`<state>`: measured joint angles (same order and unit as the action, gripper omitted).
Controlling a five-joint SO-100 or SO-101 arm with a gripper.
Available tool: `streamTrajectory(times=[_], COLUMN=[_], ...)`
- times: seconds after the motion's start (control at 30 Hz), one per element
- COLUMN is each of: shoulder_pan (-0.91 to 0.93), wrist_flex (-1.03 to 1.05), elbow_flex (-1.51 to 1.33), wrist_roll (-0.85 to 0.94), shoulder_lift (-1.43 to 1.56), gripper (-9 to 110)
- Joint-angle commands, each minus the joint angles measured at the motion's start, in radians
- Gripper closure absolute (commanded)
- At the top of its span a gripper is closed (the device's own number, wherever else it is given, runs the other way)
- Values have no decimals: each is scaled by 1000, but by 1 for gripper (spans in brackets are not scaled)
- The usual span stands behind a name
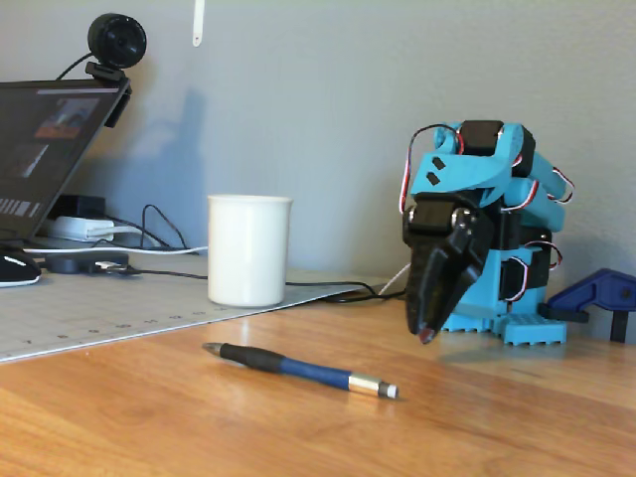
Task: Grasp a pen and put it in a mug.
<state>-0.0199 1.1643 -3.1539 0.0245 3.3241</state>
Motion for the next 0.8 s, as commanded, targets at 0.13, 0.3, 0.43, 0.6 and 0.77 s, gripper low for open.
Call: streamTrajectory(times=[0.13,0.3,0.43,0.6,0.77], shoulder_pan=[-144,-192,-190,-186,-103], wrist_flex=[-3,8,12,12,14], elbow_flex=[100,209,364,603,879], wrist_roll=[11,9,8,-5,-6], shoulder_lift=[0,-175,-411,-759,-1117], gripper=[95,92,88,83,82])
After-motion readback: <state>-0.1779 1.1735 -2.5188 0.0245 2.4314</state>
